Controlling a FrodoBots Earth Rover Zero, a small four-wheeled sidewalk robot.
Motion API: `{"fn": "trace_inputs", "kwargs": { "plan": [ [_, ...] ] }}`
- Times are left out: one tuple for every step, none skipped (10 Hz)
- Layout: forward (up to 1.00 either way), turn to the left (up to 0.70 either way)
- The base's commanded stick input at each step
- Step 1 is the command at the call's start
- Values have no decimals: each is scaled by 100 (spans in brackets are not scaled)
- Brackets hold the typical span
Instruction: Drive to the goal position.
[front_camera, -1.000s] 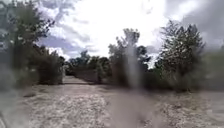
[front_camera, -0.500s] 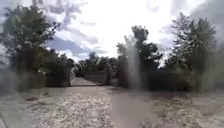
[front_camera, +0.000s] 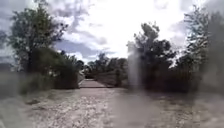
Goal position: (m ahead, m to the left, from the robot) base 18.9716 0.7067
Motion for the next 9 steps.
{"fn": "trace_inputs", "kwargs": {
  "plan": [
    [69, 1],
    [69, 1],
    [69, 1],
    [69, 1],
    [69, 1],
    [69, 1],
    [69, 7],
    [69, 14],
    [69, 14]
  ]
}}
